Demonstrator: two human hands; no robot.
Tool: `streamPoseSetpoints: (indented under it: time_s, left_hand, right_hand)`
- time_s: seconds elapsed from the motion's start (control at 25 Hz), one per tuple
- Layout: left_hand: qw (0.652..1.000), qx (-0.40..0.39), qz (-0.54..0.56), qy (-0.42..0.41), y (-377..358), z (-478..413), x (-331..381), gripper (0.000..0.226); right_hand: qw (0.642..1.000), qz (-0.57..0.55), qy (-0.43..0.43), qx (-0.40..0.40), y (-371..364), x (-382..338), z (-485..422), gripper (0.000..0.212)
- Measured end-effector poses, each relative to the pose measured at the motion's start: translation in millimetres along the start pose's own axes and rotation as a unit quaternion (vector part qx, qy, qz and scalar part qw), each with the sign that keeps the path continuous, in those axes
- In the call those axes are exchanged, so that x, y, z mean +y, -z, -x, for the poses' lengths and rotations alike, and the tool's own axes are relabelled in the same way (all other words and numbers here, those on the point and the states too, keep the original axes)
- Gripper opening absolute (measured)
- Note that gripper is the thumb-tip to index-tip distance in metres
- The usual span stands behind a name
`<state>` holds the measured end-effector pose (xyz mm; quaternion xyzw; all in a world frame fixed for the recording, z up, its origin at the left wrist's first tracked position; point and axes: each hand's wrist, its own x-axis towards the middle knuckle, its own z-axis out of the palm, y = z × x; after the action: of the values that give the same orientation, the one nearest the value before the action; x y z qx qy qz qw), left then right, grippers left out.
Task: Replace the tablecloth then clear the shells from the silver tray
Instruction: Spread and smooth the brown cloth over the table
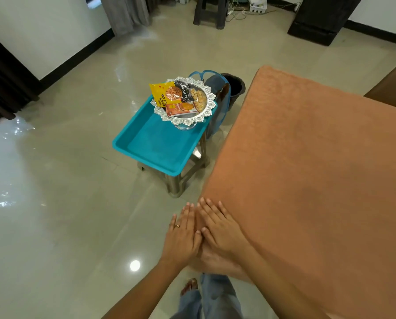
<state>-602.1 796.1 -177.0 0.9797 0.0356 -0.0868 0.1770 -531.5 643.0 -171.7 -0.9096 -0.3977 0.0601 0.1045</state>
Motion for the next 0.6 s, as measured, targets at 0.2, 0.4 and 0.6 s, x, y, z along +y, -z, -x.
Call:
streamPoseSetpoints:
  time_s: [0.2, 0.4, 0.6]
  left_hand:
    - [0.994, 0.03, 0.078, 0.072, 11.2, 34.4, -17.7, 0.073]
    - [0.98, 0.08, 0.177, -0.038, 37.0, 1.8, 25.4, 0.059]
    - [0.993, 0.022, 0.025, -0.111, 3.9, -19.1, 33.7, 0.062]
  right_hand:
    - [0.995, 0.029, 0.081, -0.04, -5.1, -36.6, 26.2, 0.057]
    - [0.971, -0.088, -0.204, 0.088, 4.1, -34.4, 34.4, 0.059]
    - [0.964, -0.024, -0.263, 0.023, -7.1, -34.6, 49.7, 0.061]
